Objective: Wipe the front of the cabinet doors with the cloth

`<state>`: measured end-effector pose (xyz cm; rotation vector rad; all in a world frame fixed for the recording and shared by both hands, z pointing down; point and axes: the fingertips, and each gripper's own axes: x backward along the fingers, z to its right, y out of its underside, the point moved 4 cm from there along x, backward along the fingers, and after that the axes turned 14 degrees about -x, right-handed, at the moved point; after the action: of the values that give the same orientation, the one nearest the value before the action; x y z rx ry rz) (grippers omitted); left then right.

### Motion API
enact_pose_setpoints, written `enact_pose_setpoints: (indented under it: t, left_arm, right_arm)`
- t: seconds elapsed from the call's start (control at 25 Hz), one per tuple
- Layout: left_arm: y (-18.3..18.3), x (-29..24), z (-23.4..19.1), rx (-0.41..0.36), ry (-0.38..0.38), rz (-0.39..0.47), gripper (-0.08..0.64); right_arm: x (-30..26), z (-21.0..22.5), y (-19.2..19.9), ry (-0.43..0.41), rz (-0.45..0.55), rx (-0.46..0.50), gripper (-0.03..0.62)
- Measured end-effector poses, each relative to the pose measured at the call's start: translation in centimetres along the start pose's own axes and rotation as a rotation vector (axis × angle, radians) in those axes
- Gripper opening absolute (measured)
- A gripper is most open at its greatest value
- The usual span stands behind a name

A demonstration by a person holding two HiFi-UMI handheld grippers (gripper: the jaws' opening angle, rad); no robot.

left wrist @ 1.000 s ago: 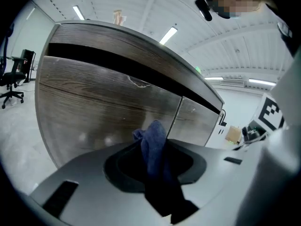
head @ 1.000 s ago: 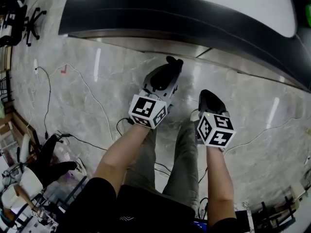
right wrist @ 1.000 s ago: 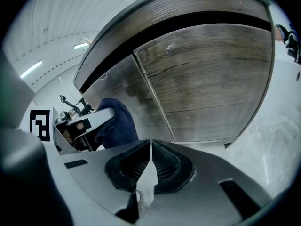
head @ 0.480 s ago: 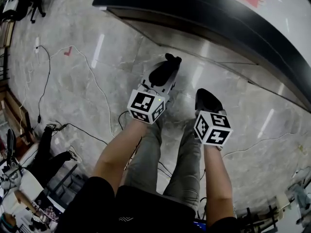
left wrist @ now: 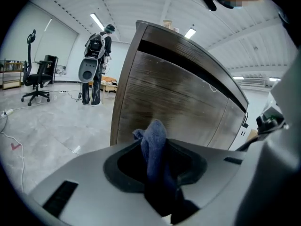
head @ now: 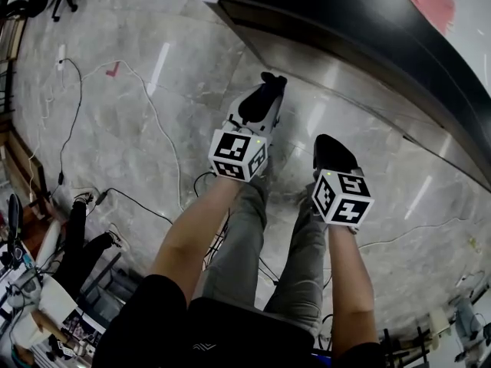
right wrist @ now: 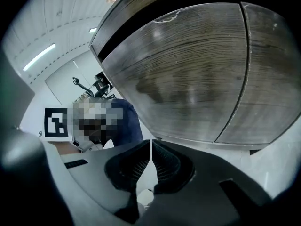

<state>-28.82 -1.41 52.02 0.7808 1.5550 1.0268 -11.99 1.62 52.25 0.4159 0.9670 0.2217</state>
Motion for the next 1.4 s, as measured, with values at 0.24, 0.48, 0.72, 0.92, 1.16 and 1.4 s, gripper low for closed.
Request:
enact_pose_setpoints:
  t: [0.24,0.48,0.72,0.92,1.16,1.4]
  left_arm:
    - [1.2,-1.2,-1.9,-0.009,-0.020,-0.030,0.123]
    - [1.2,-3.1,-4.7,-0.046,-0.029,-0.013,0.123]
    - [0.3,-4.5,-2.9,-0.063,0.013,-0.007,0.123]
    - [0.0,-5.2,0.2,-0.083,0.063,-0.010,0.123]
    - [-0.4,-6.9,4.8,-0.098,0.121,-0.009,0.124]
    - [-0.7,-8.4,10.0,-0.123,0.198,-0.023,0.124]
  right_arm:
    - [-1.9,-0.3,-0.5,0.013,0.019,0.000,0.038]
    - [-2.7,-0.6,-0.3,0.018,0.030,-0.024,0.038]
    - [-1.9,0.9,0.1,0.037,0.040,-0.049,0.038]
    - [-0.3,2.6,-0.7,0.046,0.076,-0.078,0.038]
    - [2.1,6.0,-0.5,0.060,0.103,-0.112,0.038]
    - [4.9,9.8,-0.1,0.087,0.128,-0.163,0.038]
